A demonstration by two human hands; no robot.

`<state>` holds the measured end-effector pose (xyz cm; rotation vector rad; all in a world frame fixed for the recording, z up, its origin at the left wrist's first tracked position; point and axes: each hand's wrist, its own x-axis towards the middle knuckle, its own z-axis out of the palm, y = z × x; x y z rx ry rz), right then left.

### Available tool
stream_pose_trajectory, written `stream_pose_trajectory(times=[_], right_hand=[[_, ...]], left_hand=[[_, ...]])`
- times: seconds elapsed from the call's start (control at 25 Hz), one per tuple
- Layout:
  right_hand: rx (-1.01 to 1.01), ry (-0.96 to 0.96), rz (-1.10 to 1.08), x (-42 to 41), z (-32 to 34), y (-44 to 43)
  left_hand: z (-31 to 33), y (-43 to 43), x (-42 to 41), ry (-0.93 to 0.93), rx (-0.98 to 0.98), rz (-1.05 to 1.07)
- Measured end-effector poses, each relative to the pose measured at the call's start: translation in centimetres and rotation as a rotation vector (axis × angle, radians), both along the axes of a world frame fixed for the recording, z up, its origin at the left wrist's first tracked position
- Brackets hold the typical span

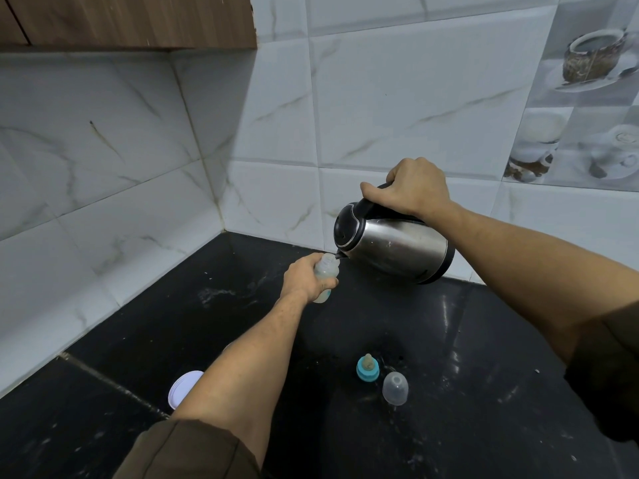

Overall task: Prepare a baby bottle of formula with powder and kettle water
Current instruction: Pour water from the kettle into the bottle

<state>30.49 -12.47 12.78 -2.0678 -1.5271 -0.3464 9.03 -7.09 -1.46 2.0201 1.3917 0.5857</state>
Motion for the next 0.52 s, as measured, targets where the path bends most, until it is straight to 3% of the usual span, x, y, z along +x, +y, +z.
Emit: stream_pose_trajectory(times=[0.52], right_hand=[[-0.004,-0.008,0.001,-0.23,0.10,-0.02]], left_hand=[[-0.14,0.01,-0.10,-0.003,0.006,-0.010]])
